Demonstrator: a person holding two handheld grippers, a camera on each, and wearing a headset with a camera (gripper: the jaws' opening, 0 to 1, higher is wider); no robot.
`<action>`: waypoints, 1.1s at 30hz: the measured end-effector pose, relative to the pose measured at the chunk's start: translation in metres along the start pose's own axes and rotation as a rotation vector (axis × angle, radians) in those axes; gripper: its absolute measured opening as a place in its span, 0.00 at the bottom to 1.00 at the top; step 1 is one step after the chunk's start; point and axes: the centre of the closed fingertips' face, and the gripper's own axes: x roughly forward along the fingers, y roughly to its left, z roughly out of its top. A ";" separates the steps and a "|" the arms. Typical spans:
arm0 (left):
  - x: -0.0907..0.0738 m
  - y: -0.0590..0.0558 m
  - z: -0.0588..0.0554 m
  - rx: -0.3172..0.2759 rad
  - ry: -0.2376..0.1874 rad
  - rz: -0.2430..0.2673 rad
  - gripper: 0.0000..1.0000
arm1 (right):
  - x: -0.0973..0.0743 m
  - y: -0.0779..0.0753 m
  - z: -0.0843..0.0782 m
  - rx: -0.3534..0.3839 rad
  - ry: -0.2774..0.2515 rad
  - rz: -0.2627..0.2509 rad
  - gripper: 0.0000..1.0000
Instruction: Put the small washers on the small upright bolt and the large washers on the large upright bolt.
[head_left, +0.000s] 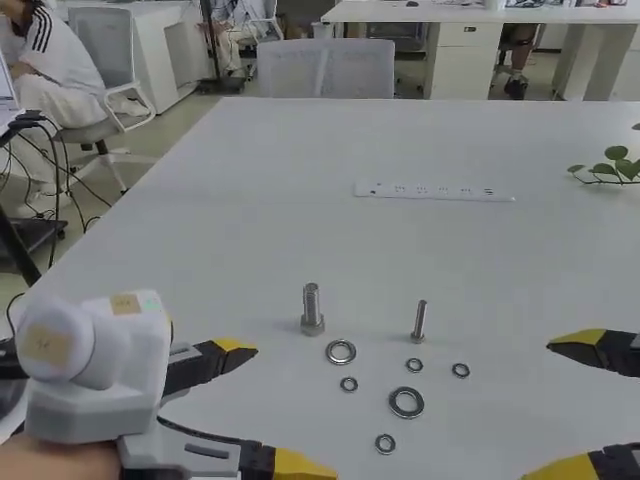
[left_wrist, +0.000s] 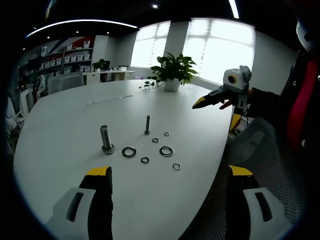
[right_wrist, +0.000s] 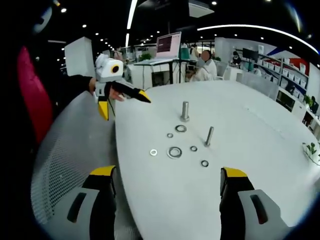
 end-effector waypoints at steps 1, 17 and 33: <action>0.000 0.000 0.000 0.000 0.001 -0.001 0.94 | 0.000 0.000 0.000 -0.002 -0.002 -0.001 0.87; 0.001 -0.001 -0.001 0.000 0.008 0.001 0.94 | -0.001 0.000 -0.003 0.000 0.005 0.001 0.85; 0.002 -0.001 0.000 -0.005 0.015 0.002 0.93 | -0.002 -0.004 -0.005 -0.001 0.015 -0.001 0.85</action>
